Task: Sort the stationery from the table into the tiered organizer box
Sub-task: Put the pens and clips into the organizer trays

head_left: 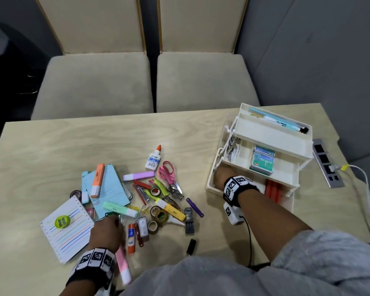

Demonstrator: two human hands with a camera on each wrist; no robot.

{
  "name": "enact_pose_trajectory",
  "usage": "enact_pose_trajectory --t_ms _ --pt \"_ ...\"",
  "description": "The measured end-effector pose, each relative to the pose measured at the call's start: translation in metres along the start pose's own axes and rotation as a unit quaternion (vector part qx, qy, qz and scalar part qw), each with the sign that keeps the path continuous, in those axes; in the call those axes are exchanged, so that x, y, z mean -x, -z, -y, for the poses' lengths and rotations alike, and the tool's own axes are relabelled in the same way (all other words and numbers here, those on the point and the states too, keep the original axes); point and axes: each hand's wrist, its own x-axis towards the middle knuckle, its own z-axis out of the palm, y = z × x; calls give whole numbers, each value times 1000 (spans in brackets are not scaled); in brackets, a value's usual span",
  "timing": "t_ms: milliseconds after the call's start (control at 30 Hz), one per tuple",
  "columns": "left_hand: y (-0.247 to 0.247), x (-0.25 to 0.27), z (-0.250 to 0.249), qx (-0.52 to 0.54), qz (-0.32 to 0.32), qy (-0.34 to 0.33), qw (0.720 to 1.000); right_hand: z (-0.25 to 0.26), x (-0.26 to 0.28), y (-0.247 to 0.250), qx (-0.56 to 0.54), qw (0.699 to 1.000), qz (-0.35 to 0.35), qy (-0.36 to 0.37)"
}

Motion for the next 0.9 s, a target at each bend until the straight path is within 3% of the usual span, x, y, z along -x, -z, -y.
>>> enact_pose_trajectory --t_ms 167,333,533,700,800,900 --pt "1 2 -1 29 -17 13 999 -6 18 11 -39 997 -40 50" --pt "5 4 -4 43 -21 -4 999 -18 59 12 -89 980 -159 75" --pt "8 5 -3 65 -15 -14 998 -22 63 48 -263 914 -305 -37" --pt "11 7 1 60 -2 -27 998 -18 29 64 -386 854 -323 -135" --pt "14 11 9 50 23 -36 998 -15 22 64 -425 824 -346 -142" --pt "10 11 20 48 25 -29 998 -11 22 60 -420 819 -374 -116"
